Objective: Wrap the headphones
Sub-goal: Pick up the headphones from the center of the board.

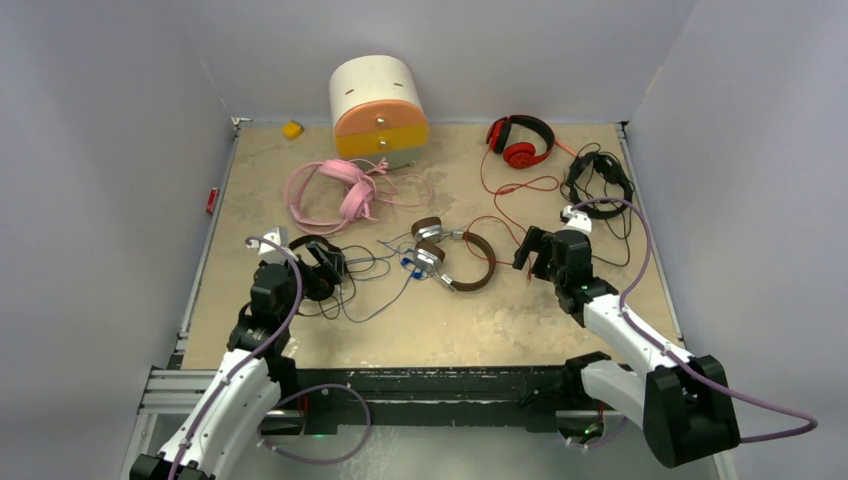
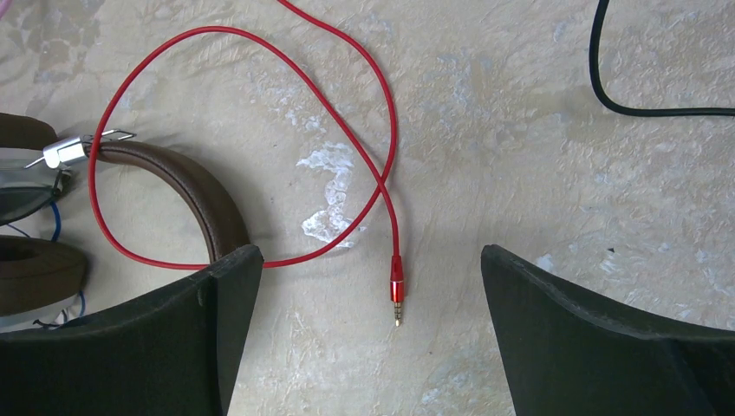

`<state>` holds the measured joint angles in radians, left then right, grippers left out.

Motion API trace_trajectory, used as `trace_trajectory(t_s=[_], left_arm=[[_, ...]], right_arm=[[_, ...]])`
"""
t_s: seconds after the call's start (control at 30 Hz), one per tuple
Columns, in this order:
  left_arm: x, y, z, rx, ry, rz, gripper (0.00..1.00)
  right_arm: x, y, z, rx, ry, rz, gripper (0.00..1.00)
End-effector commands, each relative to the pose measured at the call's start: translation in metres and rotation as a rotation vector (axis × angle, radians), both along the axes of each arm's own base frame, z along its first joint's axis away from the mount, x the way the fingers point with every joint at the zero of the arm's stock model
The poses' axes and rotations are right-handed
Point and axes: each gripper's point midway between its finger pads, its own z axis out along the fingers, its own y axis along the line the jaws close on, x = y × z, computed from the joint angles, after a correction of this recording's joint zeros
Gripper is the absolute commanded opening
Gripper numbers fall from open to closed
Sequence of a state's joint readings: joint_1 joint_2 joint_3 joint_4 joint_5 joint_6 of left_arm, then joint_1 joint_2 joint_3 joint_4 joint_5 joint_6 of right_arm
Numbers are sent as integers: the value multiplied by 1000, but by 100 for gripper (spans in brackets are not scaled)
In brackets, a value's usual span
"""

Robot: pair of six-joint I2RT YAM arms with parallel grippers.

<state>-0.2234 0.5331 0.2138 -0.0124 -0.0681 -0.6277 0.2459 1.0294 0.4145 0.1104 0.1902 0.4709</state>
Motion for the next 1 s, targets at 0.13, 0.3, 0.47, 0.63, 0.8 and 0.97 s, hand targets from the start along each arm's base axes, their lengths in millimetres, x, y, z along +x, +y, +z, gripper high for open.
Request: trace_trajectory(t_s=[0.13,0.3,0.47,0.63,0.8,0.97], left_arm=[[2,8,5,-9,-1,60,100],[2,10,8,-6,-8,67,99],[1,-6,24,8,-85,-45,98],[-5,-37,36,-22,-186,-239,94],[-5,-54,35,-34,-177,-320,93],[-7,-67,36,-13,-186,-357,92]], right_arm=[[7,2,11,1,-32,10,99],[7,3,11,5,-34,15,99],[8,8,13,10,-49,51,99],[9,17,14,20,-54,106,99],[11,33,9,-13,-23,170,96],[13,57,9,-33,-23,262,92]])
